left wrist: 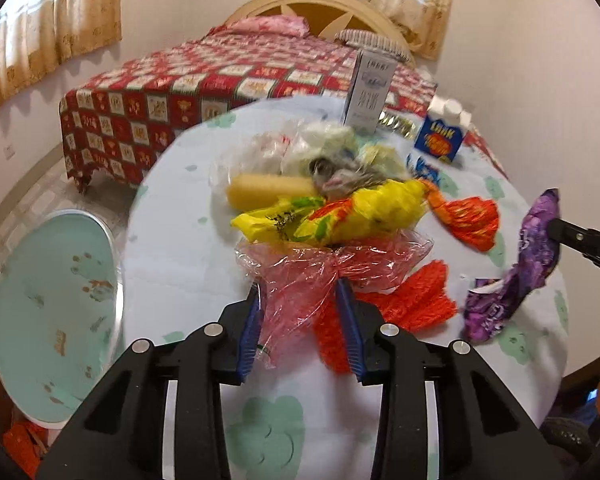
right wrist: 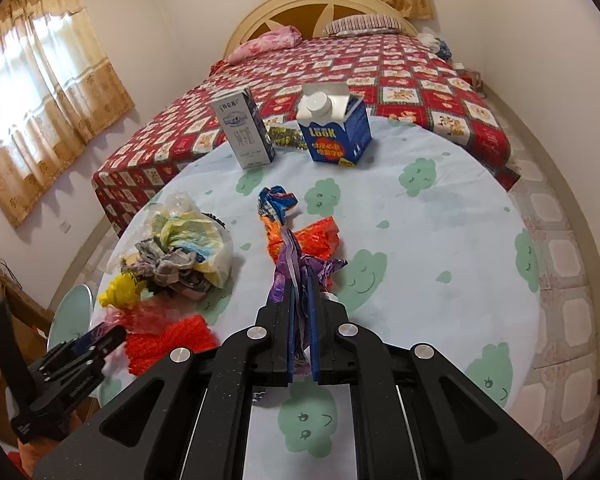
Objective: Collect trash
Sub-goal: 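Carry both items over the teal bucket and open both tools to drop them, then move both open tools back over the trash pile on the table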
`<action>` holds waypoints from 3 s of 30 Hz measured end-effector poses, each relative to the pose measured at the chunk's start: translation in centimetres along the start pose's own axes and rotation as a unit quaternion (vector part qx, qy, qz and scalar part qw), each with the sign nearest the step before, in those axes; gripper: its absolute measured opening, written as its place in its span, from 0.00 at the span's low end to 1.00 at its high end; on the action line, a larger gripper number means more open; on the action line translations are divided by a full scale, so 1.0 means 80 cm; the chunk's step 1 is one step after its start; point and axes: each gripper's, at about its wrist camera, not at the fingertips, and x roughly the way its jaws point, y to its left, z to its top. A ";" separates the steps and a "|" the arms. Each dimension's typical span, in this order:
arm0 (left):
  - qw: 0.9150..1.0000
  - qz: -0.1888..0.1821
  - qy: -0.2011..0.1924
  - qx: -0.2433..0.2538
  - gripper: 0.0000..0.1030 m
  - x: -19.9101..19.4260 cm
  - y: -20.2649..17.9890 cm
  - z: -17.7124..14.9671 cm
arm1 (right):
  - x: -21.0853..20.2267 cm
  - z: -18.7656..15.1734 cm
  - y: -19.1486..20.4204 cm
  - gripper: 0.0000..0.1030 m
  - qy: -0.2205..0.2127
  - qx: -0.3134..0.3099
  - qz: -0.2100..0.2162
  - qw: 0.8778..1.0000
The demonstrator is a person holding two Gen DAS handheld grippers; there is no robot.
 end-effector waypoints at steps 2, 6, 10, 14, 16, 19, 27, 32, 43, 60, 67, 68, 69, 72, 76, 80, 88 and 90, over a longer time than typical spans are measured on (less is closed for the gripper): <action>1.000 0.005 -0.004 0.014 0.35 -0.015 -0.002 0.002 | -0.008 0.002 0.004 0.06 -0.010 -0.003 -0.005 1.000; 0.999 -0.001 -0.025 0.027 0.35 -0.051 -0.002 0.008 | -0.020 0.007 0.012 0.06 -0.028 -0.009 -0.013 0.999; 0.999 -0.003 -0.042 0.031 0.35 -0.078 0.003 0.013 | -0.027 0.011 0.024 0.05 -0.033 -0.015 -0.007 0.999; 0.997 0.013 -0.072 0.015 0.35 -0.107 0.019 0.017 | -0.040 0.017 0.042 0.05 -0.045 -0.030 0.002 0.999; 0.996 0.025 -0.088 0.001 0.35 -0.122 0.033 0.020 | -0.047 0.021 0.054 0.05 -0.052 -0.039 0.008 0.998; 0.993 0.047 -0.103 -0.017 0.35 -0.138 0.055 0.024 | -0.057 0.031 0.081 0.05 -0.060 -0.057 0.026 0.996; 0.983 0.114 -0.119 -0.080 0.36 -0.161 0.138 0.018 | -0.057 0.048 0.166 0.05 -0.062 -0.098 0.087 0.989; 0.974 0.163 -0.118 -0.108 0.36 -0.164 0.183 0.007 | -0.035 0.041 0.232 0.05 -0.049 -0.126 0.121 0.983; 0.955 0.226 -0.098 -0.166 0.36 -0.145 0.254 -0.021 | 0.033 -0.006 0.356 0.05 0.016 -0.173 0.171 0.970; 0.952 0.223 -0.032 -0.206 0.36 -0.096 0.293 -0.048 | 0.143 -0.076 0.442 0.05 0.117 -0.225 0.154 0.955; 0.949 0.231 -0.020 -0.212 0.41 -0.088 0.298 -0.051 | 0.156 -0.089 0.446 0.08 0.139 -0.230 0.152 0.951; 0.949 0.233 -0.019 -0.213 0.42 -0.087 0.298 -0.051 | 0.157 -0.090 0.445 0.12 0.140 -0.228 0.151 0.952; 0.948 0.235 -0.019 -0.214 0.45 -0.088 0.299 -0.051 | 0.155 -0.089 0.445 0.16 0.139 -0.227 0.151 0.952; 0.945 0.243 -0.025 -0.219 0.61 -0.093 0.299 -0.050 | 0.150 -0.086 0.441 0.26 0.129 -0.227 0.149 0.954; 0.942 0.249 -0.027 -0.224 0.65 -0.094 0.299 -0.051 | 0.142 -0.081 0.433 0.47 0.116 -0.217 0.150 0.958; 0.939 0.257 -0.033 -0.228 0.74 -0.097 0.297 -0.051 | 0.131 -0.076 0.422 0.61 0.098 -0.200 0.135 0.966; 0.940 0.261 -0.040 -0.218 0.80 -0.099 0.290 -0.050 | 0.109 -0.061 0.393 0.77 0.047 -0.180 0.095 0.978; 0.940 0.261 -0.043 -0.213 0.81 -0.100 0.287 -0.048 | 0.099 -0.061 0.381 0.78 0.003 -0.172 0.056 0.984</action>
